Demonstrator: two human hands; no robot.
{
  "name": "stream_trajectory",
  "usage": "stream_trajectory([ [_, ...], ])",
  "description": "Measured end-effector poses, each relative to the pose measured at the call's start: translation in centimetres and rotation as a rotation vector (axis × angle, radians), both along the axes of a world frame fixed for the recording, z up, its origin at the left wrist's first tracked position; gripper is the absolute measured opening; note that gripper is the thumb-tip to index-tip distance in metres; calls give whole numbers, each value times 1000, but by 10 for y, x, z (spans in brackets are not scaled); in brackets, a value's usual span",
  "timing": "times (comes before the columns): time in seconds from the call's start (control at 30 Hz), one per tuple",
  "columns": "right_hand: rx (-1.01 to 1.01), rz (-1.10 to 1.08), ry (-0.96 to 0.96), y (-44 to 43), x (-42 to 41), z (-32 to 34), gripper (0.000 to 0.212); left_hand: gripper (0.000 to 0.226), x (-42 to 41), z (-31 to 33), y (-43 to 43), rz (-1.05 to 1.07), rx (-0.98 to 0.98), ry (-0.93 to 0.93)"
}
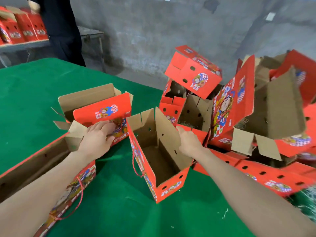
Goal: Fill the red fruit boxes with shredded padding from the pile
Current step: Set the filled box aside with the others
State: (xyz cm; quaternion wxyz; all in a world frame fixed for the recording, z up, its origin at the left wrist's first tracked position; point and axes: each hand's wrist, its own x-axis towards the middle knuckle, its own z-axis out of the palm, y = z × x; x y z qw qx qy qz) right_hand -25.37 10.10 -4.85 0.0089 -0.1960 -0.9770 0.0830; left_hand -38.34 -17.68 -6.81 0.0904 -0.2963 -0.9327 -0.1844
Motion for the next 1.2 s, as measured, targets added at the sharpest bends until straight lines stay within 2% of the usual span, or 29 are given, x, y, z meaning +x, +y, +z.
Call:
stream_trajectory([
  [0.17,-137,114,-29,28,49,9,52,52,57,19,84,-471,-25,74],
  [0.27,-196,153,-55,53,99,20,53,58,95,18,129,-609,-60,78],
  [0.4,-165,140,-71,90,172,31,52,63,152,15,181,-732,-117,36],
  [0.63,-294,-33,-196,158,279,32,41,54,243,6,252,-826,-156,-132],
  [0.8,68,-109,-251,198,324,-12,27,36,286,-2,295,-790,-306,-79],
  [0.87,87,-127,-212,205,333,-22,24,22,296,-5,305,-786,-343,-16],
  [0.97,38,-167,-153,213,341,-24,19,9,304,-9,315,-742,-329,-38],
  [1.13,63,-168,-79,203,356,-23,27,28,337,-11,338,-708,-201,-25],
  [1.2,-56,-153,52,202,366,-21,26,34,356,-11,353,-716,-164,-49],
])
